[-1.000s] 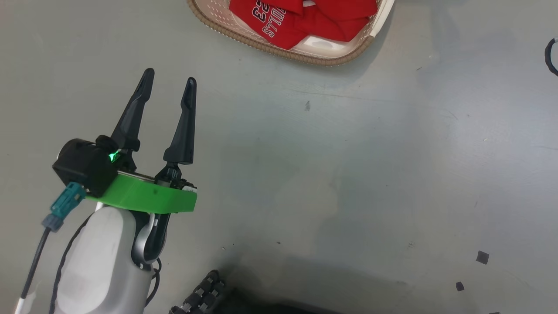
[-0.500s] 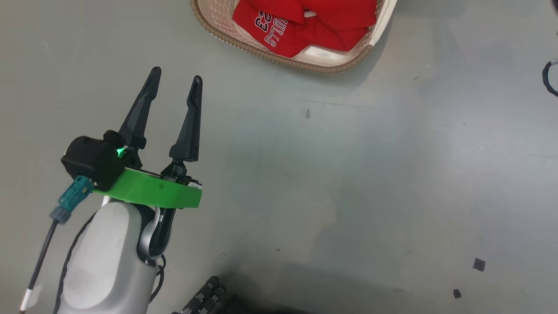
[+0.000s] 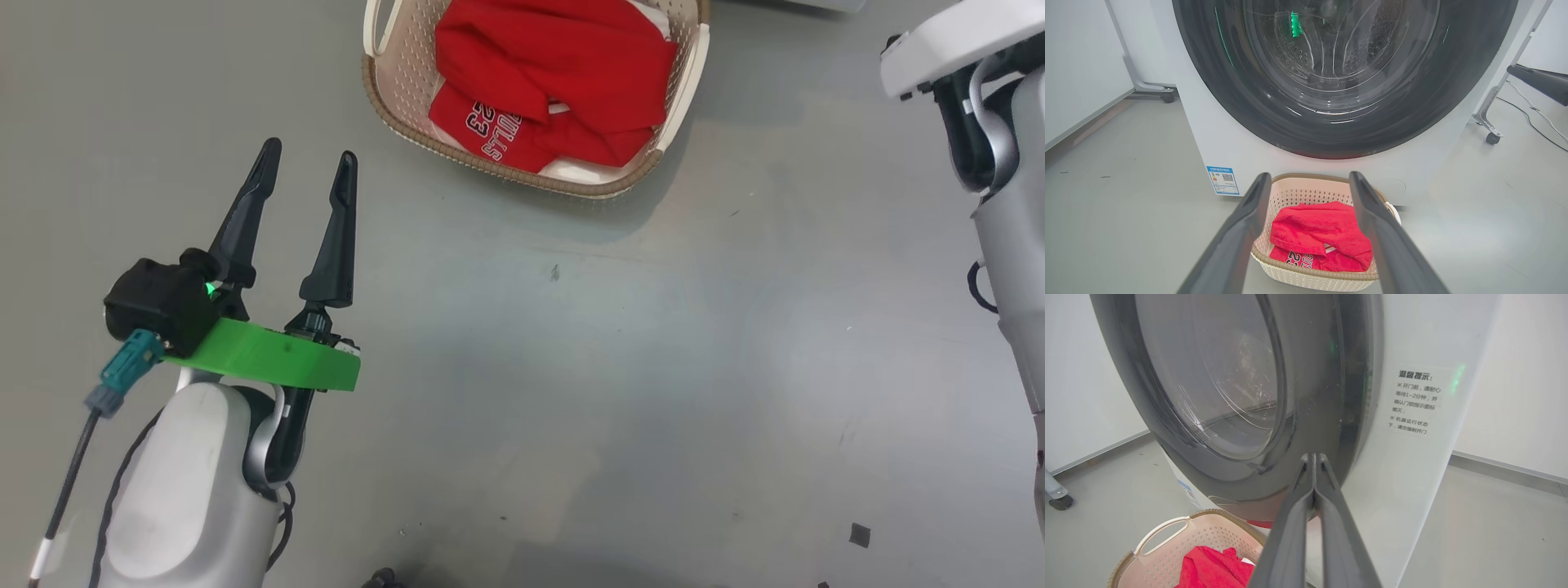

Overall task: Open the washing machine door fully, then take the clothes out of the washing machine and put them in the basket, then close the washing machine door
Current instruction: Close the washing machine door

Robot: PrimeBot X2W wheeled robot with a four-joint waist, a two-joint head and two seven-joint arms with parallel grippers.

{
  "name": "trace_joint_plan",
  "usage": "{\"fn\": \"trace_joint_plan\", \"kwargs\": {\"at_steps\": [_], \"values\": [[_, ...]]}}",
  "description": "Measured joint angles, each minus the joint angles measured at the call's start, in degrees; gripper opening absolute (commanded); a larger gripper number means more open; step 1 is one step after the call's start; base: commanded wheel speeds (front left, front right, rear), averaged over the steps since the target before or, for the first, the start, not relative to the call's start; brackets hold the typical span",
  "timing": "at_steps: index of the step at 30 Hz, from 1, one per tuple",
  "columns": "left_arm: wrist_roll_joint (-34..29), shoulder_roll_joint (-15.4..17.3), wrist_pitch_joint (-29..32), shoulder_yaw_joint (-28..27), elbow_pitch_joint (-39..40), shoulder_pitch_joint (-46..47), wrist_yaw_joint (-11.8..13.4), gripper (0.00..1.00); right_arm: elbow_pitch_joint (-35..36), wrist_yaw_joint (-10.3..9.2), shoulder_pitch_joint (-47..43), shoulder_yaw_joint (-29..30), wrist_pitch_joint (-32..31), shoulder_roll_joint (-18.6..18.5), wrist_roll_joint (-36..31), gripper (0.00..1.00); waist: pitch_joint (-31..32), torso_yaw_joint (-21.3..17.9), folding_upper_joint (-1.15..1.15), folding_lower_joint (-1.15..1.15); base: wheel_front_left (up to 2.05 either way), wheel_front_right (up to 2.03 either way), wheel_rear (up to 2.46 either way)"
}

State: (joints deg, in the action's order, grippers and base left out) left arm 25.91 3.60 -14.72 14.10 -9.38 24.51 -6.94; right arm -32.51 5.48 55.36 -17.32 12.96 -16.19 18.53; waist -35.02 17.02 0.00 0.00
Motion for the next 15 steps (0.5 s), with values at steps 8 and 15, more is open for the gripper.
{"fn": "trace_joint_plan", "kwargs": {"at_steps": [8, 15], "values": [[-0.79, 1.48, 0.00, -0.26, -1.29, -1.44, 0.00, 1.00, -0.46, 0.01, -5.95, 0.26, 1.04, 0.78, 0.42, 0.00, 4.65, -1.72, 0.00, 0.00, 0.00, 0.00, 0.00], [-1.42, 2.48, 0.00, -1.07, -2.21, -3.20, 0.00, 1.00, -0.99, 0.00, -13.54, 2.26, 1.24, 2.94, 3.30, 0.00, 9.35, -3.83, 0.00, 0.00, 0.00, 0.00, 0.00]]}}
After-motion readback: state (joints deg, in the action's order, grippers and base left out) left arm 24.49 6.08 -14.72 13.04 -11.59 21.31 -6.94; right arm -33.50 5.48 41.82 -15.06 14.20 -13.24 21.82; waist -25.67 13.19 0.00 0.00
